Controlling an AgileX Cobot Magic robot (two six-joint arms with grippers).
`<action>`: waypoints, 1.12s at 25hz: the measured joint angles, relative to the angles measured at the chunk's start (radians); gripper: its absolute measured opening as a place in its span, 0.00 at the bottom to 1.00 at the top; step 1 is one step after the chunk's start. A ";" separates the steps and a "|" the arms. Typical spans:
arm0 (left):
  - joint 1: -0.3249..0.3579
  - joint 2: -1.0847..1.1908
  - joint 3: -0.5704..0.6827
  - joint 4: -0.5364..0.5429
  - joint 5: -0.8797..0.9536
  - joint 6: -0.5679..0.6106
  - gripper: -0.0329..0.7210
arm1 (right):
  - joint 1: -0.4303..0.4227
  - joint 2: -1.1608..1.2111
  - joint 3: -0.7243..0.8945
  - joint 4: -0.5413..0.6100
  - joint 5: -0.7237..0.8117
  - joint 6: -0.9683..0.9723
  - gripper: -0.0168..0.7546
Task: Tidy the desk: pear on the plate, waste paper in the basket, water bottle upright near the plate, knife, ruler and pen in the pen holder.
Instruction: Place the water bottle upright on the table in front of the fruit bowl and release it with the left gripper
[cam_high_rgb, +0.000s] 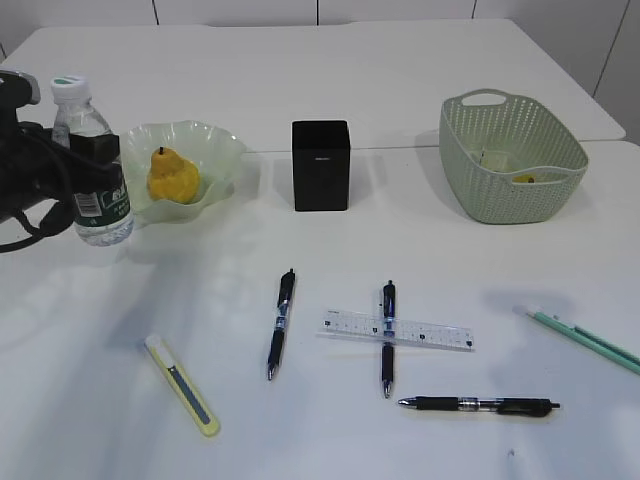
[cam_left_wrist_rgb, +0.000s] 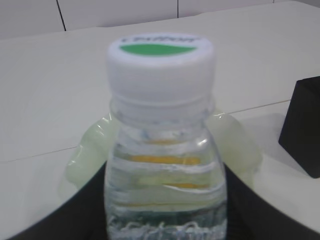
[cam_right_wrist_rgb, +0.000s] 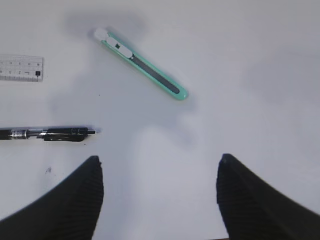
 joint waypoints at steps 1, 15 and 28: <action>0.000 0.009 0.000 0.005 -0.016 0.000 0.49 | 0.000 0.000 0.000 0.000 0.000 0.000 0.74; 0.000 0.144 0.000 0.048 -0.174 0.000 0.49 | 0.000 0.000 0.000 -0.008 -0.025 0.000 0.74; 0.000 0.161 0.042 0.048 -0.305 0.000 0.49 | 0.000 0.000 0.000 -0.008 -0.031 0.000 0.74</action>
